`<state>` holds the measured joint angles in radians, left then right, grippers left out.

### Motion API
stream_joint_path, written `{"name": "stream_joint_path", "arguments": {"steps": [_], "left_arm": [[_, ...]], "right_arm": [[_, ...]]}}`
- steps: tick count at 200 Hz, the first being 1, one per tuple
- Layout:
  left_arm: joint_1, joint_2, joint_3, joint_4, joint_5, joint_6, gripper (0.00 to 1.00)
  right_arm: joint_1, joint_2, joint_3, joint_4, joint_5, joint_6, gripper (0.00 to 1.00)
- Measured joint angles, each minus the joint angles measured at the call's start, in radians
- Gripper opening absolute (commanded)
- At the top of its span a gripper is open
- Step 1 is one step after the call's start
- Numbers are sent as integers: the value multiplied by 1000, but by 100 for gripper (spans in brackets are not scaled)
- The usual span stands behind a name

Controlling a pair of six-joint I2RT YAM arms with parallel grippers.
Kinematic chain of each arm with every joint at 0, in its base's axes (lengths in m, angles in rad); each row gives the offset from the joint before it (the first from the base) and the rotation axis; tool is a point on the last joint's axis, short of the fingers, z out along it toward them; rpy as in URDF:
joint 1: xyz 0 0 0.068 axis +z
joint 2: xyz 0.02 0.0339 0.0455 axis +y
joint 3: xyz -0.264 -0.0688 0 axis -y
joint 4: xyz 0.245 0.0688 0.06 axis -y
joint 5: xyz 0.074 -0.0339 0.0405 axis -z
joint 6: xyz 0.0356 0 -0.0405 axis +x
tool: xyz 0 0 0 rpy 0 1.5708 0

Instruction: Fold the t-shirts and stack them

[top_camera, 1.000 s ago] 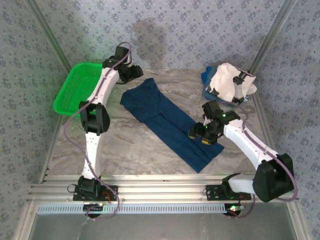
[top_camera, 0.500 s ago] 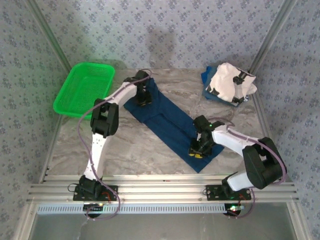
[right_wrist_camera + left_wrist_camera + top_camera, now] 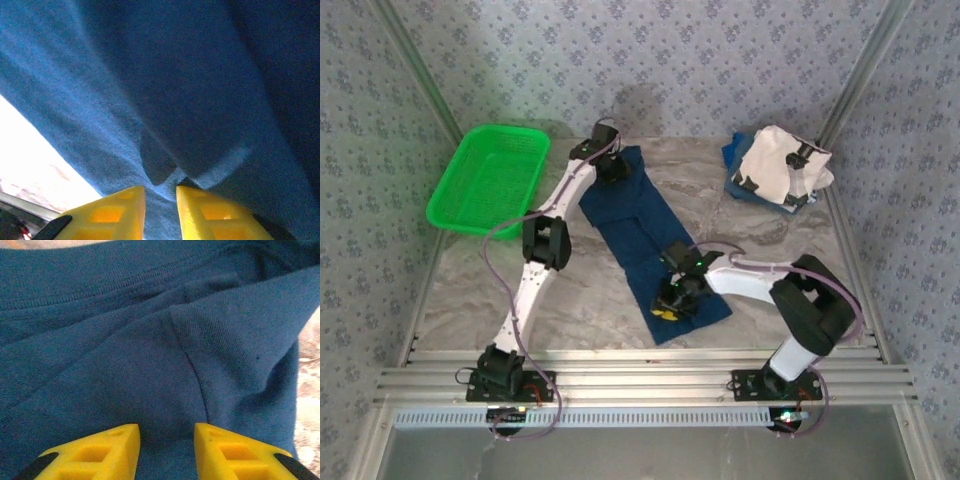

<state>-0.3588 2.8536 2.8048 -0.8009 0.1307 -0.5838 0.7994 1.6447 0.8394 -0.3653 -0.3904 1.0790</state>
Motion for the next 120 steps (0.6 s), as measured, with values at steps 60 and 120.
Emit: {"name": "stream_joint_path", "arguments": {"steps": [60,120], "left_arm": [[51,32,14,117,218,-12,55],[85,-21,13,107,378,-76,80]], "right_arm": [[177,192,230,119,13,229,33],[193,-36,269,-84,64,212,52]]}}
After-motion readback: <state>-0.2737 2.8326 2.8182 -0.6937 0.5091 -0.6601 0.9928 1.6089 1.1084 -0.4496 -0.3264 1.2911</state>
